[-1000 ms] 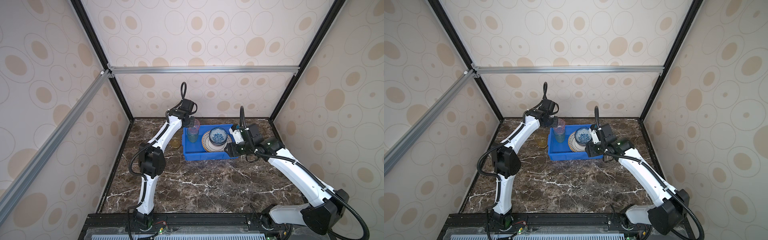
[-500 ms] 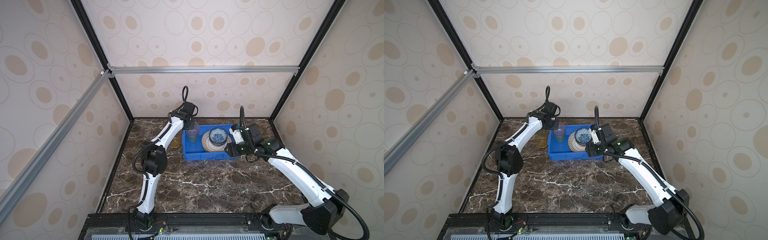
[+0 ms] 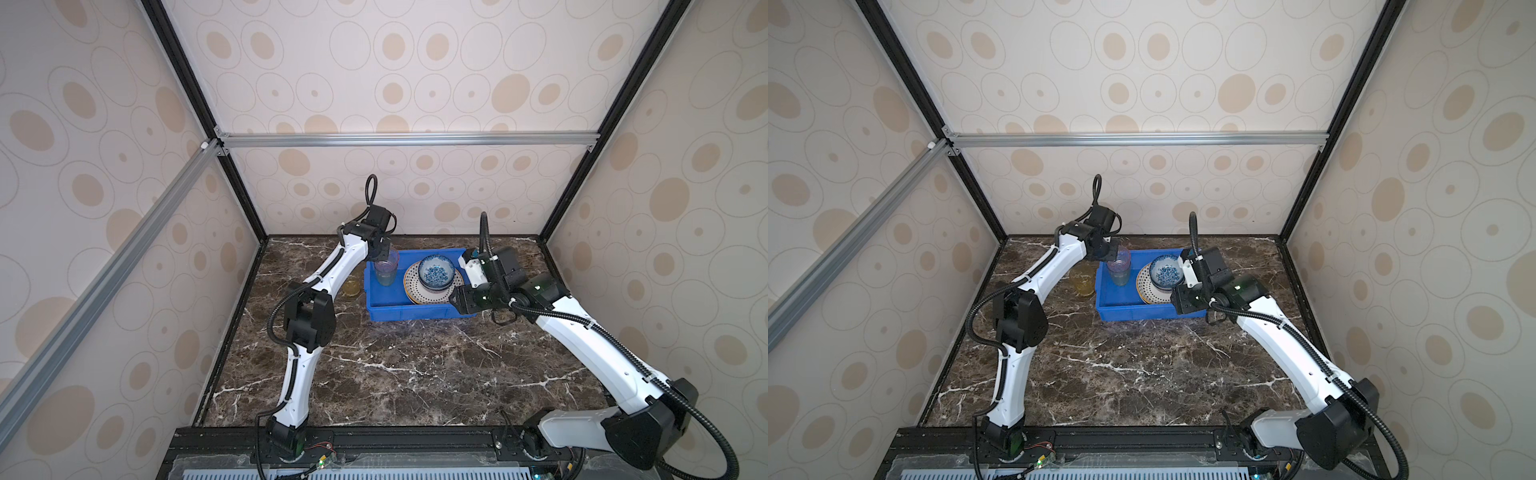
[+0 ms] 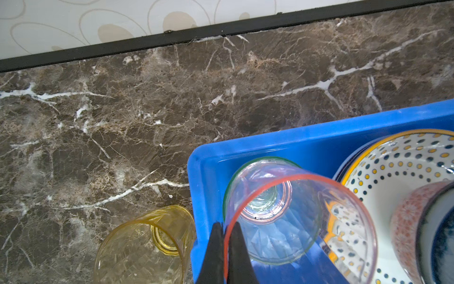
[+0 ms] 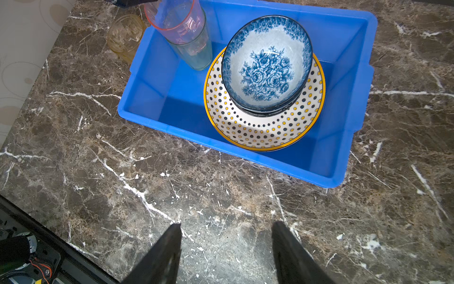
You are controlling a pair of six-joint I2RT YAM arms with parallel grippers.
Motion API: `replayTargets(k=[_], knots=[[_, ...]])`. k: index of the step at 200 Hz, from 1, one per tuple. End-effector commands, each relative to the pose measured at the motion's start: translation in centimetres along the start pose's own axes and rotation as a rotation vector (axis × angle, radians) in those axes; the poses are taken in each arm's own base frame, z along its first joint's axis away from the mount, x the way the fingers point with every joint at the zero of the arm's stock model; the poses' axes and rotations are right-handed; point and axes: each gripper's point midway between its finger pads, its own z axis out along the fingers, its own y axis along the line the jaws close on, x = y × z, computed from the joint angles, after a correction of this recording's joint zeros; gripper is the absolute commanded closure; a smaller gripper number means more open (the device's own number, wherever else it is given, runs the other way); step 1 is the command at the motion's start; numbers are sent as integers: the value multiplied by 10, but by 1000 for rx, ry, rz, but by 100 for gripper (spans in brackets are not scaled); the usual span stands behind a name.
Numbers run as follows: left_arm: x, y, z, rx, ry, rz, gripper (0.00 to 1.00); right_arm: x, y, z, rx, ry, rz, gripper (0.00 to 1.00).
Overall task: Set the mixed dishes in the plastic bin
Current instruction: 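Lower the pink cup into the green glass in the bin corner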
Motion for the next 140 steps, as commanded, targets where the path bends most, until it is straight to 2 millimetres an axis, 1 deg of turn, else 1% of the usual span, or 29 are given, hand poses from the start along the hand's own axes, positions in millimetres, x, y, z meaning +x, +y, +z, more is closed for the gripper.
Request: replayTargets(k=[1,75,140], knots=[[-3,-1,1,-17,-1,6,100,3,3,-3,-2,8,-13,38],[3,2,11,-41,19,1,100,4,2,-4,1,9,-15,38],[5,3,14,-48,27,-1,93,4,2,-3,0,10,-14,38]])
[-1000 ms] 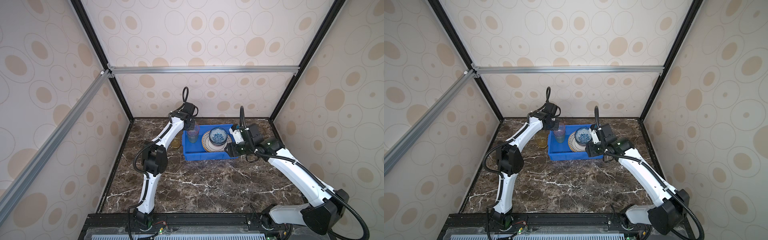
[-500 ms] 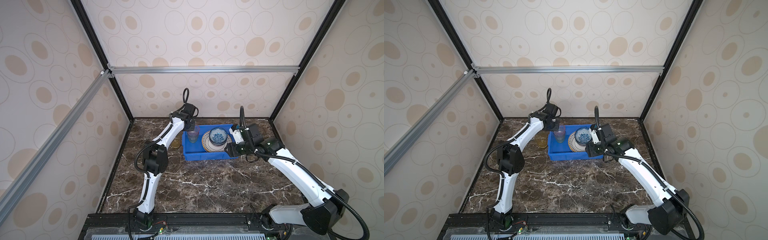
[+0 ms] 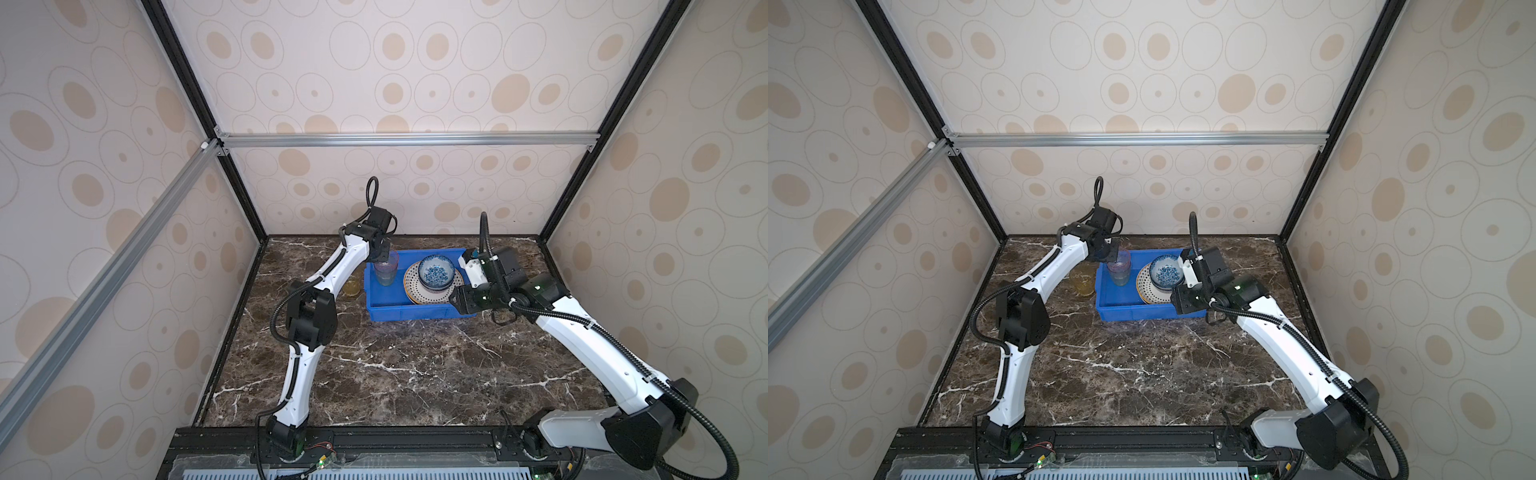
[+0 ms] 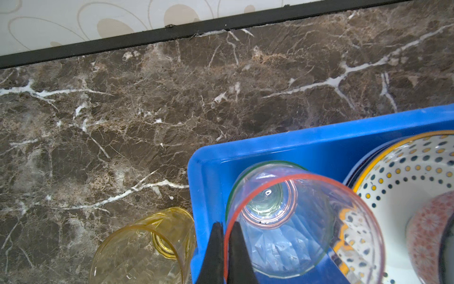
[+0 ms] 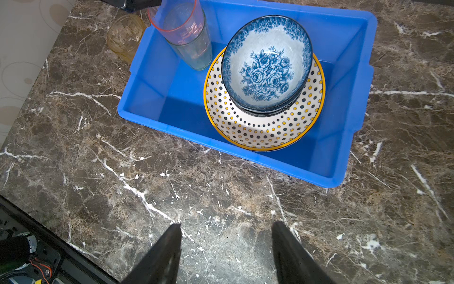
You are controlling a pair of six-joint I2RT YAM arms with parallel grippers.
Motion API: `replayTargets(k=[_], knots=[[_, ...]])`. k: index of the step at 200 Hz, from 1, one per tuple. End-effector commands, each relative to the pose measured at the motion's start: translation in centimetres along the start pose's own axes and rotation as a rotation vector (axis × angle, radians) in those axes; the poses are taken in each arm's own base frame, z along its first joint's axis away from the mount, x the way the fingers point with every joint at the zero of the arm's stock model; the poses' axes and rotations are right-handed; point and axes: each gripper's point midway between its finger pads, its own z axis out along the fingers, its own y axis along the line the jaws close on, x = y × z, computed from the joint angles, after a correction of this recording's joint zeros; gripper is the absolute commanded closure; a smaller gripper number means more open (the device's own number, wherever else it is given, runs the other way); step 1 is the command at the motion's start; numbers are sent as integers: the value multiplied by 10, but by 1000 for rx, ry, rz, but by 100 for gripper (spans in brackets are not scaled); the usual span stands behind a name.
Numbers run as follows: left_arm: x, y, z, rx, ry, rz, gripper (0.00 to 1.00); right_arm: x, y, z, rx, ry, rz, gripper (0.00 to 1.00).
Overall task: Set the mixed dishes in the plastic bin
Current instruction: 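Lower the pink cup into the green glass in the bin corner, then open the left gripper and raise it off the stacked cups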
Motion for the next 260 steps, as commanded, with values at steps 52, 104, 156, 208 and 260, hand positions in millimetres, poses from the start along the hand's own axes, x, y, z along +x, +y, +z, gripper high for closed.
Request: replayTargets(k=[52,104,156,208,260], knots=[[1,2,4,-26,9,-9,86,4,3,-4,0,9,-14,38],[-3,3,-3,-22,-5,-16,83,2,3,-6,-2,2,-12,38],[-8,6,-16,-26,-22,-17,82,2,5,-9,-14,-3,-5,38],[-11,10,-35,-20,-46,-27,81,4,5,-13,-18,-12,5,38],[-10,19,-56,-36,-74,-29,81,3,8,-13,-34,-13,17,38]])
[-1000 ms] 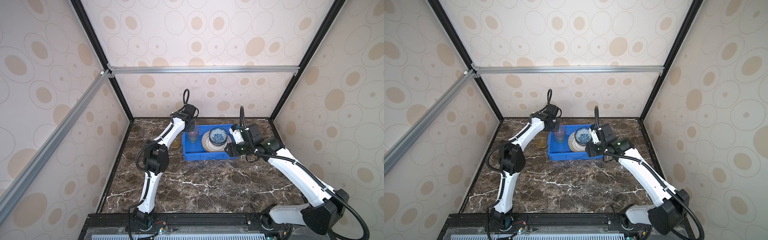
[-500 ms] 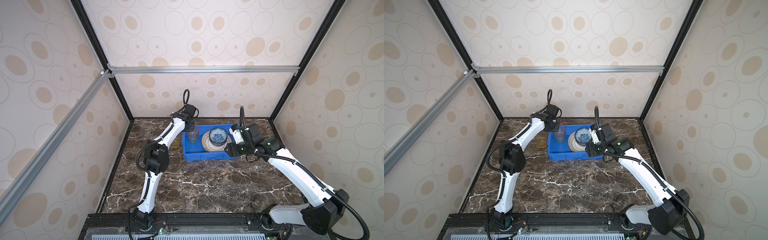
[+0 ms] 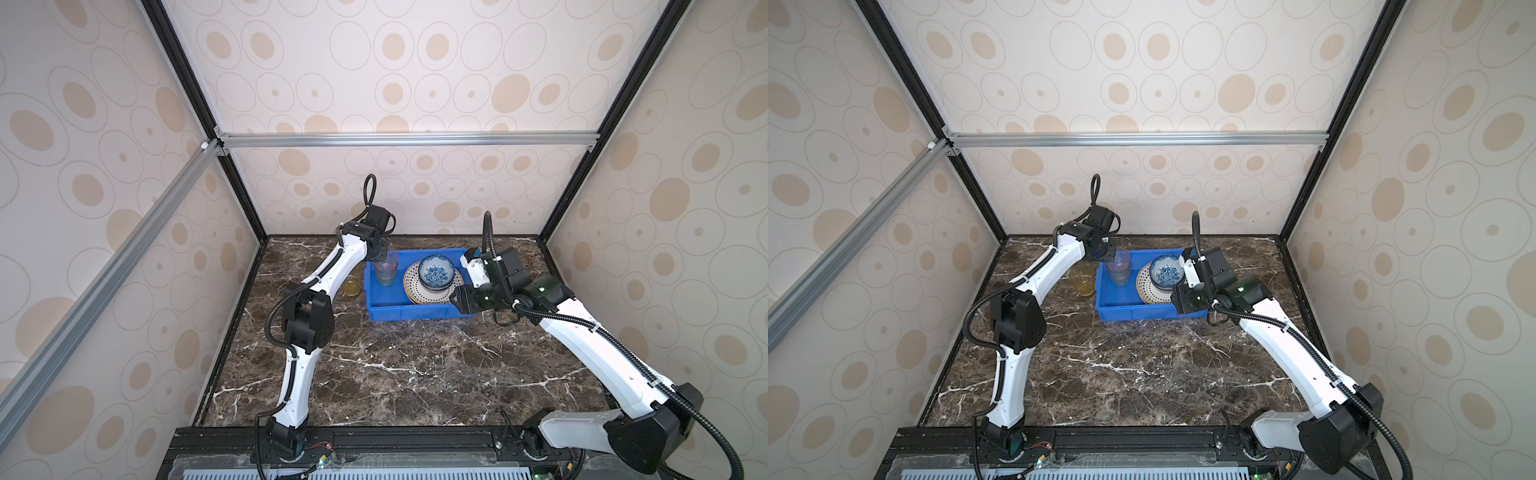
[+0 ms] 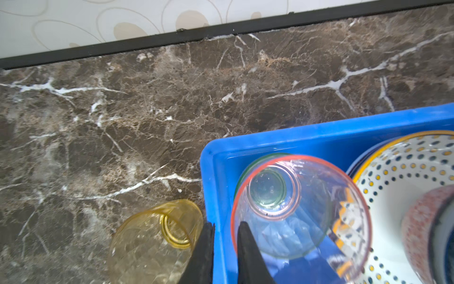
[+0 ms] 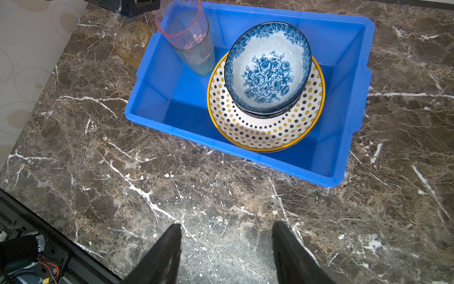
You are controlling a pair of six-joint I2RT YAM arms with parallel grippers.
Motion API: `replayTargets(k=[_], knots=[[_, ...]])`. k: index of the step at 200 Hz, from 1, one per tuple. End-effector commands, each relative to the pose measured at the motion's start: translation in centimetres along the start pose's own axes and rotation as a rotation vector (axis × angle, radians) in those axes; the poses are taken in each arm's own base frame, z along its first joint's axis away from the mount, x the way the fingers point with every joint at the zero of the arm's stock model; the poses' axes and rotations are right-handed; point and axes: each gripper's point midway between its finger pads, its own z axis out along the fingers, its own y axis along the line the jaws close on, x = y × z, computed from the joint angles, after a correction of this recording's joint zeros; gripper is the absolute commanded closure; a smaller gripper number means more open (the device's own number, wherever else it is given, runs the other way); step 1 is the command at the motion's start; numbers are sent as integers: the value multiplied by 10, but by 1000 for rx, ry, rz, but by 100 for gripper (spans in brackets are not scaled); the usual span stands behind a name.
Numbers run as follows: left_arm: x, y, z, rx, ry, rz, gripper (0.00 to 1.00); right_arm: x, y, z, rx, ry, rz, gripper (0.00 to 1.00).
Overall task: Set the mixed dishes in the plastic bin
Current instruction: 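Open the left gripper and raise it off the stacked cups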
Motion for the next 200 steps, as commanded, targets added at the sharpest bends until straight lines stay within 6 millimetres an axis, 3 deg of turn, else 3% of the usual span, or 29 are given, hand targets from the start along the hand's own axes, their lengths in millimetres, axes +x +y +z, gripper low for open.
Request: replayTargets(k=[1,53,200], knots=[[-9,9,-26,-18,-43,-12,81,5,5,-6,-17,5,7,38],[-2,20,-42,-49,-53,-5,80,4,8,-8,-32,-1,19,38],[42,50,-56,-141,-25,-8,79,-2,18,1,-75,9,29,38]])
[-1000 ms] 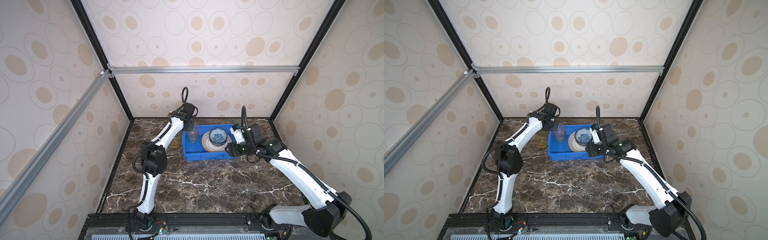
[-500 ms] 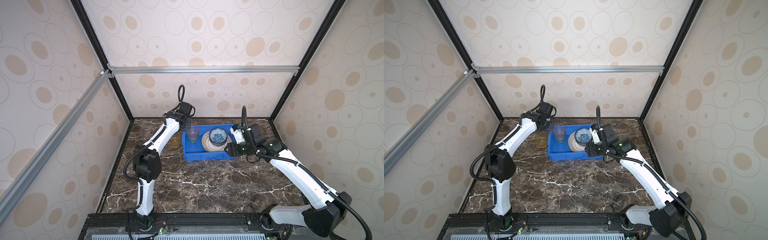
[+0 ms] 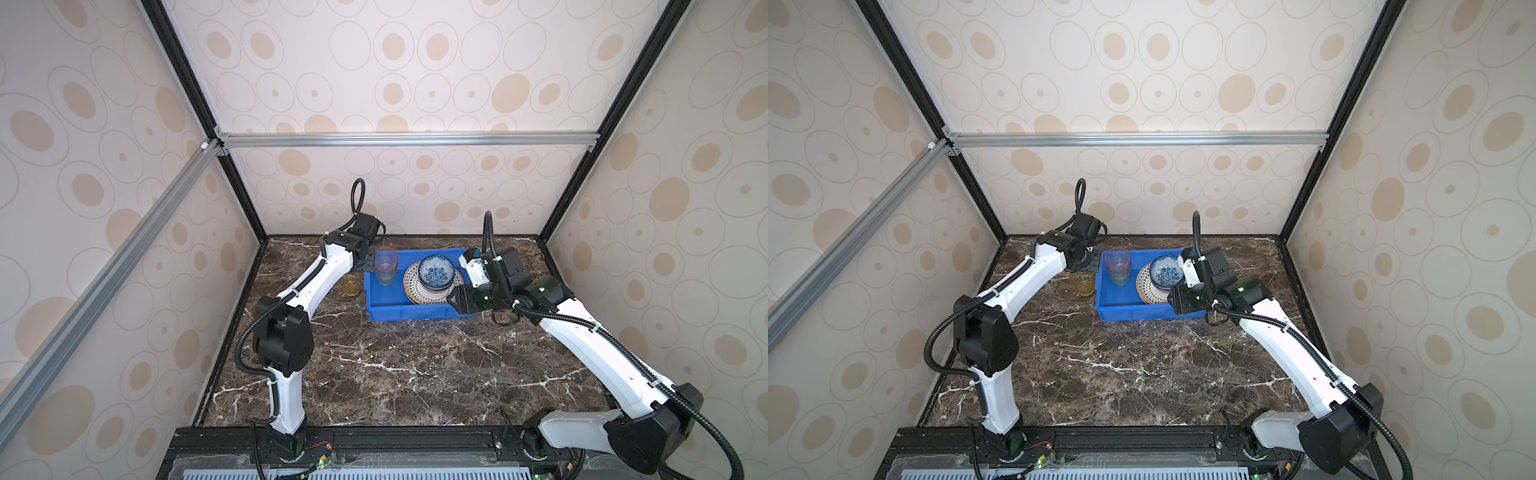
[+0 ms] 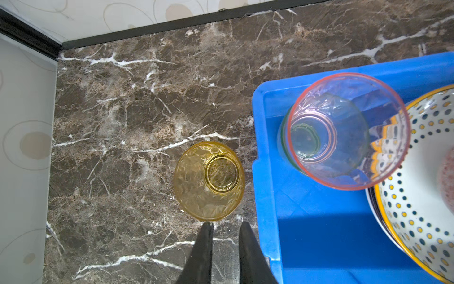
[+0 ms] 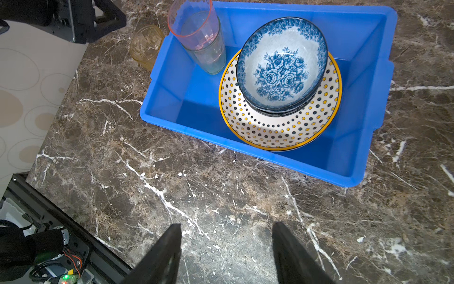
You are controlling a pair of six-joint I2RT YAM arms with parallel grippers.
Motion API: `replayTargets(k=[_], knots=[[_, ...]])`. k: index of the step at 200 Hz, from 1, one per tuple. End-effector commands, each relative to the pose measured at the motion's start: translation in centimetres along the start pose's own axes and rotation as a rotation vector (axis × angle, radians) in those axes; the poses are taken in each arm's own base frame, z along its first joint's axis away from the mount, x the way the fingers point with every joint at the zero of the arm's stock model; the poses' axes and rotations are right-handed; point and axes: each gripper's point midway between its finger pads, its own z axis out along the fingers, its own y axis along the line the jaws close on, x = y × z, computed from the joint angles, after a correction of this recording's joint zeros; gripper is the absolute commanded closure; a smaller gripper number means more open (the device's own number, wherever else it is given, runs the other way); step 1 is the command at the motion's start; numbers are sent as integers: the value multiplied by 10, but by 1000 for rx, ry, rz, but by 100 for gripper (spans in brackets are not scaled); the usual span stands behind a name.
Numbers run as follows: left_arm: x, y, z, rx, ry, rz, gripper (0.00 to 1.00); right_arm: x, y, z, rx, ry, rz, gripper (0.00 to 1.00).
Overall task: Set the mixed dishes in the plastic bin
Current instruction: 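Open the left gripper and raise it off the stacked cups, then move the left gripper over the yellow cup beside the bin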
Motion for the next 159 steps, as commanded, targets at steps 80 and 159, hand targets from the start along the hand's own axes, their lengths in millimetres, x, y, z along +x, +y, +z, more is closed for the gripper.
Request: replayTargets(k=[80,159], knots=[[22,17,-5,-11,-14,-44,79,-3,9,4,-23,10,-2,38],[24,43,10,23,-16,-135,78,-5,16,9,-51,20,4,38]])
